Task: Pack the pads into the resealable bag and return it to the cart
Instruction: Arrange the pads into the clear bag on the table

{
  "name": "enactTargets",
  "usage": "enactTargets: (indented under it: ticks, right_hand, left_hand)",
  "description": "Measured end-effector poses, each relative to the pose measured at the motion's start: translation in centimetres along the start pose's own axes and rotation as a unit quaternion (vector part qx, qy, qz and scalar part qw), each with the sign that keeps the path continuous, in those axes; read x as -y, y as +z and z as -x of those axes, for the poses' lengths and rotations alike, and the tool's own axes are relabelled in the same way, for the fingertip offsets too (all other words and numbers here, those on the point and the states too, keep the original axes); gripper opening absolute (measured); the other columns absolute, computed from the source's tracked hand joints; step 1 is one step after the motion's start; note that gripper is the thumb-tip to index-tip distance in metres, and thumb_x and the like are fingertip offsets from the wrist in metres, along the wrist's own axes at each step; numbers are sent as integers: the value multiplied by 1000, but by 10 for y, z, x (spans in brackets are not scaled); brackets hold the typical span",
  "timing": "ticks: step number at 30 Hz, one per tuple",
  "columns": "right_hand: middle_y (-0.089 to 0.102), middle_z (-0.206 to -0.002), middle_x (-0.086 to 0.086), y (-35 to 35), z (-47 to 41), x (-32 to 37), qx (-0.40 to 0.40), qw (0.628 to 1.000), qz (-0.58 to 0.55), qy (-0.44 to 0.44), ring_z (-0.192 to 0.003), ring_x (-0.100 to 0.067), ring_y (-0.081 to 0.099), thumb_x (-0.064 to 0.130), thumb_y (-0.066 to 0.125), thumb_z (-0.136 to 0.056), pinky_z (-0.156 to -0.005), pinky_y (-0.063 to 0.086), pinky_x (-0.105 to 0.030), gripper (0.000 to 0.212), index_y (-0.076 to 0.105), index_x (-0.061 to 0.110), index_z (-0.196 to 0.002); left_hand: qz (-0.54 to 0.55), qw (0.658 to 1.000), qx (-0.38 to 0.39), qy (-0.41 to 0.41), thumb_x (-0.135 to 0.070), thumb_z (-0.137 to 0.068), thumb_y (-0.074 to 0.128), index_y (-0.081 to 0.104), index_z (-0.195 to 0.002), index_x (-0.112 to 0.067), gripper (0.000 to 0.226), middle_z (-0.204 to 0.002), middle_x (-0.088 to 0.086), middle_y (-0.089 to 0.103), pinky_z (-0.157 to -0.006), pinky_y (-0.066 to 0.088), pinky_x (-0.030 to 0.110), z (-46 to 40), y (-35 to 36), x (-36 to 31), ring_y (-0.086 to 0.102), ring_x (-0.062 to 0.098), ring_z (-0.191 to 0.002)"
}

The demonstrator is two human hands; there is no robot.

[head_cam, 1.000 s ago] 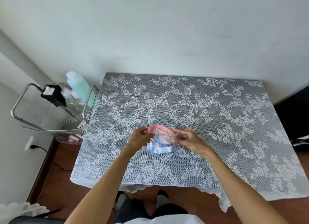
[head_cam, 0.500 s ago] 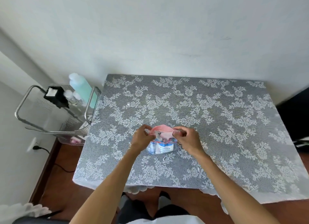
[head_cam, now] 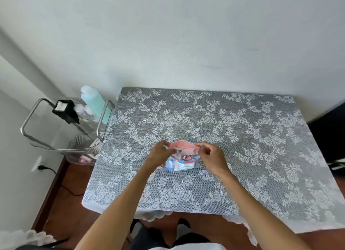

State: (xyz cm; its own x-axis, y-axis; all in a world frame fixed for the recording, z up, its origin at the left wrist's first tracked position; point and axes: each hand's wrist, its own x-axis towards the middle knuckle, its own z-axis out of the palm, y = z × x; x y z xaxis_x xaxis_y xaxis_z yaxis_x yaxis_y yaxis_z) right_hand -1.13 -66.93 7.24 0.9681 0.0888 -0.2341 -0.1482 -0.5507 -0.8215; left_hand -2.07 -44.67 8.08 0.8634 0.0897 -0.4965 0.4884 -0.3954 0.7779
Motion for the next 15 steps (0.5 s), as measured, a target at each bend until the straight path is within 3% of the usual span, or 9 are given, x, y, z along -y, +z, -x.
enactTargets:
  ticks: [2, 4, 8, 12, 15]
  right_hand:
    - [68, -88, 1, -4, 1, -4, 6, 1000, 11, -12, -43, 10, 55, 21, 63, -94, -33, 33, -8, 23, 68, 23, -116]
    - [68, -86, 2, -5, 2, -7, 7, 999, 24, -31, -42, 11, 54, 21, 63, -94, -31, 30, -9, 24, 68, 21, -117]
    - [65, -76, 9, -3, 3, -6, -4, 999, 30, -42, -41, 9, 54, 17, 66, -92, -30, 30, -10, 21, 70, 17, -113]
    - [65, -77, 4, 0, -1, 1, -18, 1000, 8, 20, -41, 13, 56, 13, 69, -89, -31, 34, -9, 20, 70, 16, -109]
    - [68, -79, 0, -9, -4, 4, 19, 999, -27, 39, -36, 7, 52, 22, 66, -91, -33, 32, -10, 22, 69, 20, -112]
  left_hand:
    - [-11, 1000, -18, 13, -12, -91, 63, 58, -105, -8, 16, -76, 5, 65, -37, 43, 13, 0, -3, 2, 56, 1, -42]
    - [-26, 998, -47, 18, -7, -89, 63, 60, -101, -7, 13, -77, 9, 66, -38, 48, 20, 0, -5, 2, 57, 9, -47]
    - [-47, 995, -91, 13, -2, -82, 66, 61, -86, -11, 11, -77, 14, 68, -56, 55, 37, 1, -1, -1, 57, 21, -53]
    - [-39, 993, -110, -12, -3, -80, 66, 59, -80, -14, 13, -74, 7, 66, -47, 49, 27, -1, 6, -5, 57, 16, -50]
    - [33, 996, -65, -49, -2, -85, 63, 59, -89, -7, 7, -71, 9, 63, -40, 46, 22, -6, 1, -5, 54, 13, -45]
